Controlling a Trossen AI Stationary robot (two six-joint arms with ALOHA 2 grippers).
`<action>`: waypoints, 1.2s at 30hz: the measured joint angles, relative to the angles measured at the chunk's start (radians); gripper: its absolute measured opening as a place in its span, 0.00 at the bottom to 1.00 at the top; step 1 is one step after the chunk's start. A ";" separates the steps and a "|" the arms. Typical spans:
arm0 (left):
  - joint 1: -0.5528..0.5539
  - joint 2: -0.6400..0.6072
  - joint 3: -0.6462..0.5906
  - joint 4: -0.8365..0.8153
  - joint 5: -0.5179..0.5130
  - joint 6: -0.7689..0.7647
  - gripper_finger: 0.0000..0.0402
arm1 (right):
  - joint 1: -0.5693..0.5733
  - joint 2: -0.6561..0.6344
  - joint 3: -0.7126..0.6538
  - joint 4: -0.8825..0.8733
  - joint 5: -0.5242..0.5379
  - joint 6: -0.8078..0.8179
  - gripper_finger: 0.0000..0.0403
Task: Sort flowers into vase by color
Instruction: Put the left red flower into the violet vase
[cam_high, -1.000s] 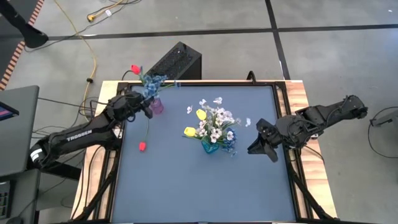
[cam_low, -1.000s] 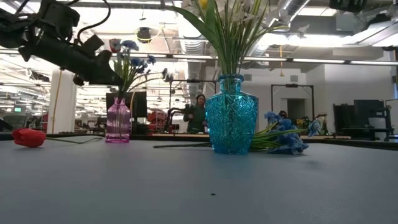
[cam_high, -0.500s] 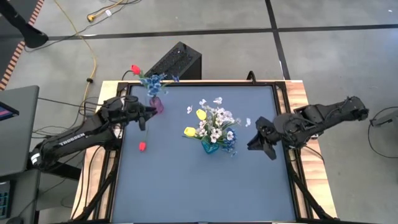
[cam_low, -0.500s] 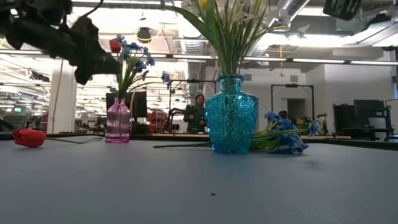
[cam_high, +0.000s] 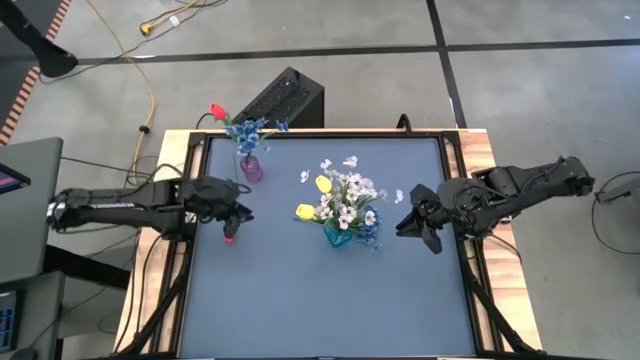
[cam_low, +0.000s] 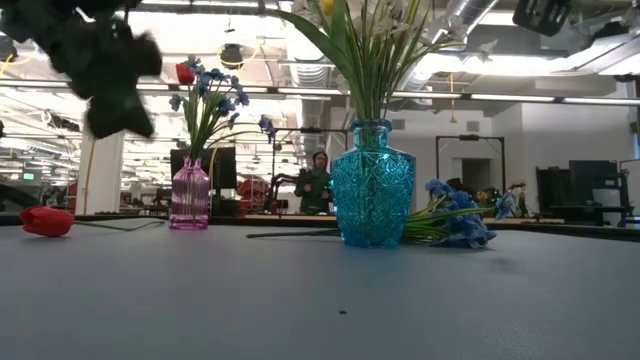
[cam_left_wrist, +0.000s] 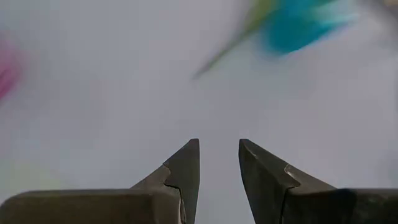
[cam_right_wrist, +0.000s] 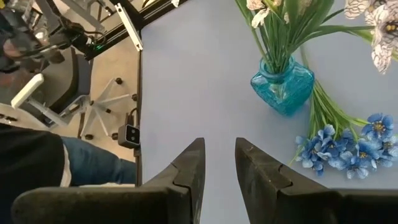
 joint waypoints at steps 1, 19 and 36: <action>-0.014 0.025 0.008 -0.066 -0.052 -0.078 0.25 | 0.000 0.000 0.000 0.000 0.000 0.000 0.29; 0.091 0.345 -0.009 -0.216 -0.208 -0.525 0.26 | 0.004 0.002 0.000 0.004 0.003 -0.012 0.29; 0.163 0.420 -0.120 -0.042 -0.167 -0.454 0.38 | 0.069 0.002 0.000 0.012 0.024 0.009 0.29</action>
